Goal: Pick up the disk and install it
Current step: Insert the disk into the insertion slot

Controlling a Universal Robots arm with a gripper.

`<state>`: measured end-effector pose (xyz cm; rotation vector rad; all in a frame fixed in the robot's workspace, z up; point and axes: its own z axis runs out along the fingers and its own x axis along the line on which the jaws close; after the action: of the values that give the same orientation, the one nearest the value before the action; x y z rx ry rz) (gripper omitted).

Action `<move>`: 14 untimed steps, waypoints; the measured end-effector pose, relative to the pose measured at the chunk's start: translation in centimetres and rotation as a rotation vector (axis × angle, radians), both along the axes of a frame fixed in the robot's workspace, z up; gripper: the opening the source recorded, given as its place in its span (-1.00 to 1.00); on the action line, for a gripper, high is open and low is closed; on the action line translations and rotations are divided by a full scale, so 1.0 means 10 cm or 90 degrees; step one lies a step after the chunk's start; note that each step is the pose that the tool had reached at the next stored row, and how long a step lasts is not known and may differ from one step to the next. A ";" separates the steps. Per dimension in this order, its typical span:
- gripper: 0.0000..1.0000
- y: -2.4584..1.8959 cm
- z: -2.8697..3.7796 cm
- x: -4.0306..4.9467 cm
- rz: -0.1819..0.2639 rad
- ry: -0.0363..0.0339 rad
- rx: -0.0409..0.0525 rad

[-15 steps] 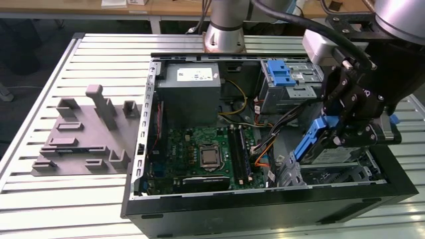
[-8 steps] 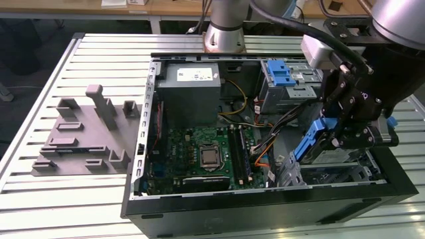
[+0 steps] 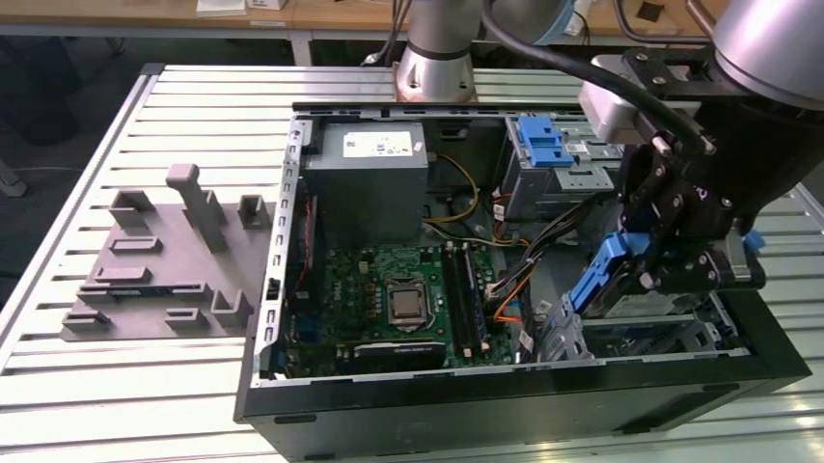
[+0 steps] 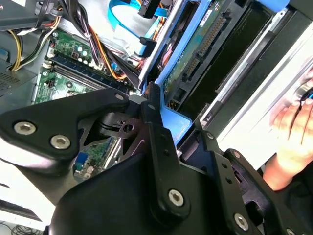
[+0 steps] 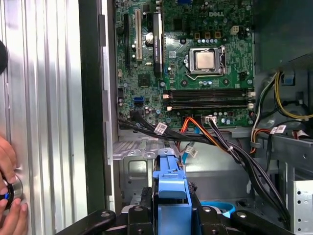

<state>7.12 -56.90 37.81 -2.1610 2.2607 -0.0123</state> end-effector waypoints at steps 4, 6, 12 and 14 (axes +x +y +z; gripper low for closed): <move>-0.27 -0.001 -0.023 0.000 0.000 0.0000 0.0000; -0.27 -0.001 -0.035 0.000 0.000 0.0000 -0.0001; -0.27 -0.003 -0.072 0.000 0.000 0.0000 0.0000; -0.27 -0.004 -0.084 0.000 0.000 0.0000 0.0000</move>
<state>7.12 -56.94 36.97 -2.1610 2.2607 -0.0122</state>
